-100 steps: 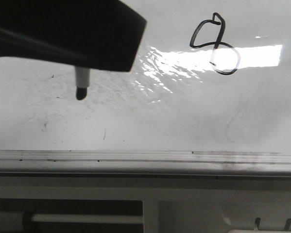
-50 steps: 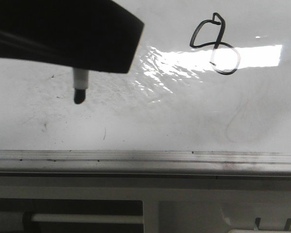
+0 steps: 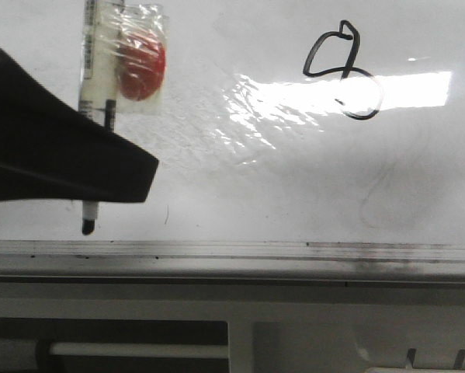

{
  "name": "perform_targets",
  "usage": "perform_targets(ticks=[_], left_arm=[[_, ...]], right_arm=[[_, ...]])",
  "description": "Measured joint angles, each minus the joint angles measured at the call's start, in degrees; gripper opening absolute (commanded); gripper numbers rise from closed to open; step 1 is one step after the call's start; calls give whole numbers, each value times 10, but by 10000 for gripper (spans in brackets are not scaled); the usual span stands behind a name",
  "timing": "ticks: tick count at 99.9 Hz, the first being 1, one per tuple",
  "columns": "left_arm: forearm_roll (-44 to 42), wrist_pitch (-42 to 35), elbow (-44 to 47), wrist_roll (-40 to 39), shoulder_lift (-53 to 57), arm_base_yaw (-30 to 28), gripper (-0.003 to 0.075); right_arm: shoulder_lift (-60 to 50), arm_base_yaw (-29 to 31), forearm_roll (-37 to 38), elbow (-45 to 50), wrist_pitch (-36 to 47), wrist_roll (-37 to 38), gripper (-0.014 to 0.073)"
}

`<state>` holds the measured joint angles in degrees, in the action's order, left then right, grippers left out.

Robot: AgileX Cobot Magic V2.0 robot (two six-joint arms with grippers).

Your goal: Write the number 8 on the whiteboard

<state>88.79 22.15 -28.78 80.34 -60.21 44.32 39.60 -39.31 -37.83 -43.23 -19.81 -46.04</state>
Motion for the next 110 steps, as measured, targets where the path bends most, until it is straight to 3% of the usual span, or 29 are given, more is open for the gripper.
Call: perform_targets(ticks=[2,4,23,56,110], left_arm=[[8,-12,0,-1,0,0,-20],[13,-23,0,-1,0,0,-20],[61,-100,0,-5,-5,0,-21],[130,-162,-49,-6,-93,0,-21],[154,-160,-88,-8,-140,6,-18]], right_arm=[[-7,4,0,0,-2,0,5],[-13,7,0,0,-3,0,-76],[-42,15,0,0,-17,0,-62],[-43,15,0,0,-23,2,-62],[-43,15,-25,0,-23,6,-62]])
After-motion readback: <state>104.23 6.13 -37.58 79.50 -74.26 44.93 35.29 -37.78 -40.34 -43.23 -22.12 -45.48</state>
